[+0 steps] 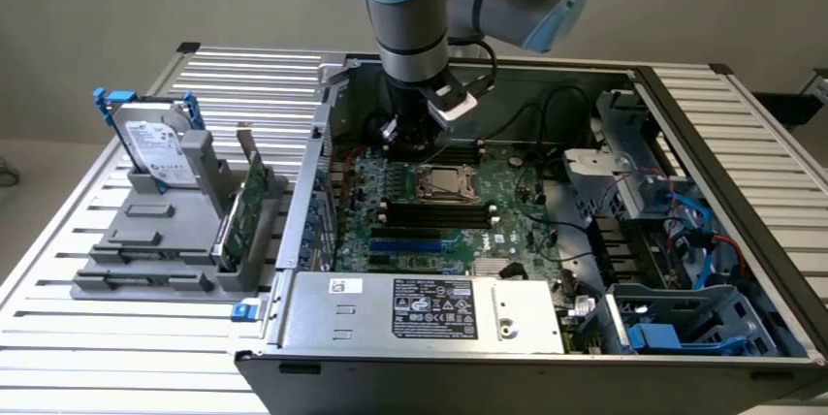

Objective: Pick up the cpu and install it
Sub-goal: 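Close the cpu cover, then install the first cpu locking lever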

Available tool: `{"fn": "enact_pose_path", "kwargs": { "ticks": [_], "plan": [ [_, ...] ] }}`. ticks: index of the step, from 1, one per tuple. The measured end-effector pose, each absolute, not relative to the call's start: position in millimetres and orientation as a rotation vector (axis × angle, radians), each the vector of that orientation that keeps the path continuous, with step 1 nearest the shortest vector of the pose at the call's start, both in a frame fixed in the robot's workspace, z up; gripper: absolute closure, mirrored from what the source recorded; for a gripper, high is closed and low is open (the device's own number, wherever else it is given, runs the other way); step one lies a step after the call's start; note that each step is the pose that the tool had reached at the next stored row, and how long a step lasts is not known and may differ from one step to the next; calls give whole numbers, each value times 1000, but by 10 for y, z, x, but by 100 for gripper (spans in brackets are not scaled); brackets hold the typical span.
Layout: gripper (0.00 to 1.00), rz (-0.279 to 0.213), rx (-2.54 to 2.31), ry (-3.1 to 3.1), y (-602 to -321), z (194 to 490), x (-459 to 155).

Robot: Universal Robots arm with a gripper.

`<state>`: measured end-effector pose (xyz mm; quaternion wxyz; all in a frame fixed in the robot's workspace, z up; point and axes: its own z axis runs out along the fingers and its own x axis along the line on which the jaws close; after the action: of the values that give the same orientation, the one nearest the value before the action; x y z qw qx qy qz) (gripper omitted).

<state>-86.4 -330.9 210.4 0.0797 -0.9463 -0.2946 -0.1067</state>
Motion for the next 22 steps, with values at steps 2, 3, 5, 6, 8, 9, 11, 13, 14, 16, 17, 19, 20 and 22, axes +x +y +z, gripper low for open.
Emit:
{"fn": "enact_pose_path", "kwargs": {
  "ticks": [2, 3, 5, 6, 8, 9, 11, 13, 14, 16, 17, 19, 20, 22],
  "plan": [
    [89, -322, -2829, -888, -3308, 2097, -863],
    [89, -322, -2828, -891, -3308, 2094, -862],
    [89, -323, -2827, -895, -3309, 2090, -859],
    [89, -323, -2826, -896, -3309, 2088, -857],
    [89, -323, -2825, -900, -3309, 2084, -853],
    [89, -323, -2824, -902, -3309, 2082, -850],
    [89, -323, -2823, -905, -3309, 2078, -847],
    [89, -324, -2821, -908, -3309, 2075, -843],
    [89, -324, -2820, -912, -3309, 2073, -836],
    [89, -324, -2819, -915, -3309, 2072, -824],
    [89, -324, -2819, -915, -3309, 2072, -820],
    [89, -324, -2819, -916, -3309, 2072, -814],
    [89, -324, -2818, -916, -3309, 2071, -809],
    [89, -324, -2818, -916, -3309, 2070, -801]
  ]
}}
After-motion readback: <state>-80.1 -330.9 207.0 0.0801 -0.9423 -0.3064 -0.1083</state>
